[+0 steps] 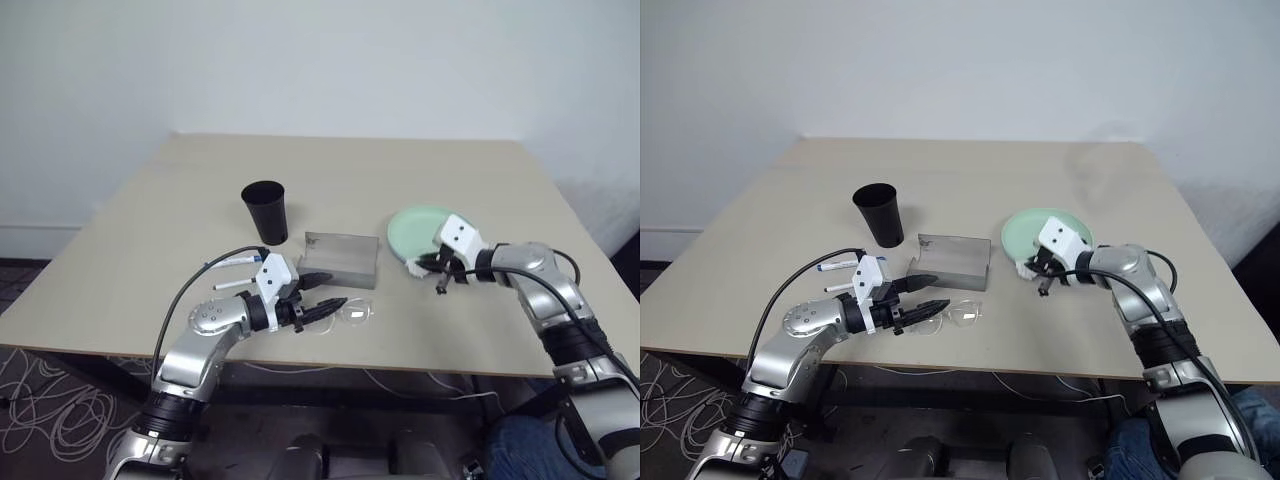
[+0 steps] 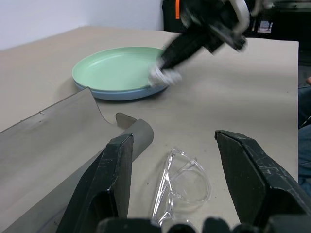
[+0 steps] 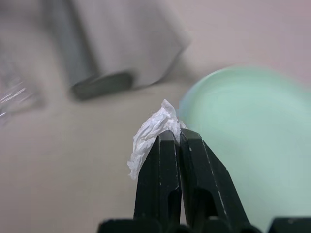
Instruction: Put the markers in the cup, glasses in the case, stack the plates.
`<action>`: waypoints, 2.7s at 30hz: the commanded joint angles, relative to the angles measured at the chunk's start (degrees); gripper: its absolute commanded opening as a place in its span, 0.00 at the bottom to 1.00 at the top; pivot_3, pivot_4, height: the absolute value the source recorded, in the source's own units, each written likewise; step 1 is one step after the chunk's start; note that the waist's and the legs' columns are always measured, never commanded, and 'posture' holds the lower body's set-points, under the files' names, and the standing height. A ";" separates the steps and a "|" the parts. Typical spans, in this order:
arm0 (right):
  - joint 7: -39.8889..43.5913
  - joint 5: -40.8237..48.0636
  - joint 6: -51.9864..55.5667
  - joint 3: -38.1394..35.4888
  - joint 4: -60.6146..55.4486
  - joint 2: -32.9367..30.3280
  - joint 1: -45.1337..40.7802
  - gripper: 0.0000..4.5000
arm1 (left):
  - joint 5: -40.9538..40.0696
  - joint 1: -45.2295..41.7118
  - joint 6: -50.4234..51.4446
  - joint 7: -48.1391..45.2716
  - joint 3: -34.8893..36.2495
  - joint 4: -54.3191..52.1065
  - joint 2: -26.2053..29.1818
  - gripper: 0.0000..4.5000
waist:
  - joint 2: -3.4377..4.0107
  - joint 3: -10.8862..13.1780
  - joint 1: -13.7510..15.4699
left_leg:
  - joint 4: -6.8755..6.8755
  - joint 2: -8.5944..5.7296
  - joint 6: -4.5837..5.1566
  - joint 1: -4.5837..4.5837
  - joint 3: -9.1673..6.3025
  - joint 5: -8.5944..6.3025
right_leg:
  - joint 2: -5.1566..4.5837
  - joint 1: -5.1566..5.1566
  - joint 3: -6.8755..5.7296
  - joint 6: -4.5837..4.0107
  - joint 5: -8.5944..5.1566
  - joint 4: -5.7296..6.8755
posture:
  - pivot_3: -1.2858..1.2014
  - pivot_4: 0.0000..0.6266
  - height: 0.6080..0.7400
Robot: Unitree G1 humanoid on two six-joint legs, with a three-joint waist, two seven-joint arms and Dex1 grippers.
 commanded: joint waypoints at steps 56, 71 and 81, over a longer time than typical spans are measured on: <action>-6.29 5.80 -8.00 -2.26 -10.70 11.35 13.51 0.97 | 8.01 -49.66 -0.71 -40.58 -25.57 55.61 3.26 0.62 | -0.06 0.04 -0.23 | 0.13 0.00 0.07 -0.10 -0.08 0.04 | 0.06 -0.02 -0.01 0.06 0.05 0.05 | 0.52 0.00 1.00; -13.73 6.21 -5.75 -2.38 -16.36 15.19 19.02 0.97 | 16.27 -50.34 -7.83 -40.49 -27.32 62.73 -1.70 0.62 | -0.17 0.09 -0.19 | 0.22 -0.01 0.08 -0.12 -0.11 0.04 | 0.07 0.00 -0.01 0.09 0.07 0.07 | 0.52 0.00 1.00; -14.75 6.27 -4.65 -1.81 -18.28 15.73 21.67 0.97 | 22.84 -47.52 -8.99 -36.26 -23.67 62.00 -4.49 0.62 | -0.18 0.10 -0.30 | 0.27 0.00 0.08 -0.10 -0.11 0.04 | 0.07 0.02 0.00 0.13 0.09 0.08 | 0.52 0.00 1.00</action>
